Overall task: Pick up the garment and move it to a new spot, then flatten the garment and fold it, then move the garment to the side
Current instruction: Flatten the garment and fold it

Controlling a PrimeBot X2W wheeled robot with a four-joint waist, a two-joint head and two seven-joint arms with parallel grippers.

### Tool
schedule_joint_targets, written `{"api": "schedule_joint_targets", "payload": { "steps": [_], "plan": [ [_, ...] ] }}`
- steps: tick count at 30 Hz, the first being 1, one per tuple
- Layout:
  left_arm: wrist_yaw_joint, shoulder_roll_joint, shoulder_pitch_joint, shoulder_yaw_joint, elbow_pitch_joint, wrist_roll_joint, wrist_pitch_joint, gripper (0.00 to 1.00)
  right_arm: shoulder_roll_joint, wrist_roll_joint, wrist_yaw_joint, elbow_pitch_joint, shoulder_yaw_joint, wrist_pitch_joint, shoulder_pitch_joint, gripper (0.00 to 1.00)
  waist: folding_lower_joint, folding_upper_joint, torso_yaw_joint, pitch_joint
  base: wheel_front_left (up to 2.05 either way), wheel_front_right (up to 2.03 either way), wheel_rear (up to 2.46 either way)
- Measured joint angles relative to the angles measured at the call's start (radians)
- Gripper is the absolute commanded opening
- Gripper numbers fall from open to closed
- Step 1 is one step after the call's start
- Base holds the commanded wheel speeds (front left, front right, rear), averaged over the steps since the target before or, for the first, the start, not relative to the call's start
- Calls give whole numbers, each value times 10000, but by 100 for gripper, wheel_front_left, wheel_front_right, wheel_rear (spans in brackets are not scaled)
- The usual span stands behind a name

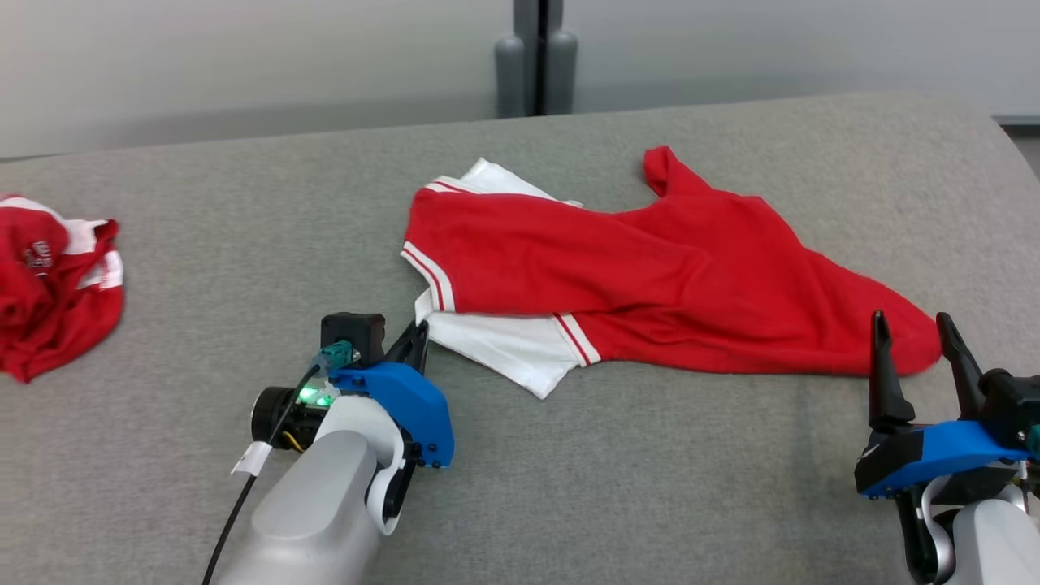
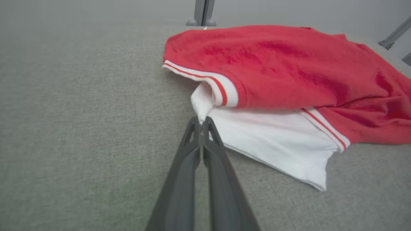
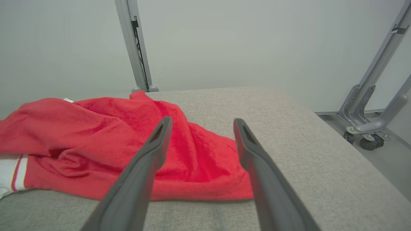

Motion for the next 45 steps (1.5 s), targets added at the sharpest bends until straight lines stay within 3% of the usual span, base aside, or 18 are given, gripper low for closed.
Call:
{"api": "schedule_joint_targets", "payload": {
  "steps": [9,17,25,31,33,34,45],
  "plan": [
    [268,531,-91,602,-646,-385,-731,0,2,-219,0,-234,-596,174,431,100,-1,0,1056,-777,0,0,0],
    [648,1198,1557,1049,-1626,-865,-886,0,4,-523,2,-671,-1151,460,1090,100,-1,0,1830,-1127,0,0,0],
    [928,1225,3405,1323,-2685,-1517,-884,0,2,-554,0,-1112,-1337,679,1839,100,-1,-1,1967,-1157,0,0,0],
    [1131,1281,4213,1547,-3438,-1870,-817,0,4,-399,0,-1126,-834,731,2015,100,-1,0,1842,-1282,0,0,0],
    [1195,1308,4259,1615,-3636,-1870,-913,51,2,-303,0,-1087,-654,721,2012,100,-1,-1,1796,-1358,0,0,0],
    [1227,1321,4274,1670,-3733,-1866,-968,100,2,-255,0,-1062,-577,715,2012,100,0,-1,1773,-1402,0,0,0],
    [1304,1517,4319,1739,-4782,-1193,-1386,100,2,-104,0,-915,-27,347,2009,100,-1,-1,1691,-2116,0,0,0]
  ]
}}
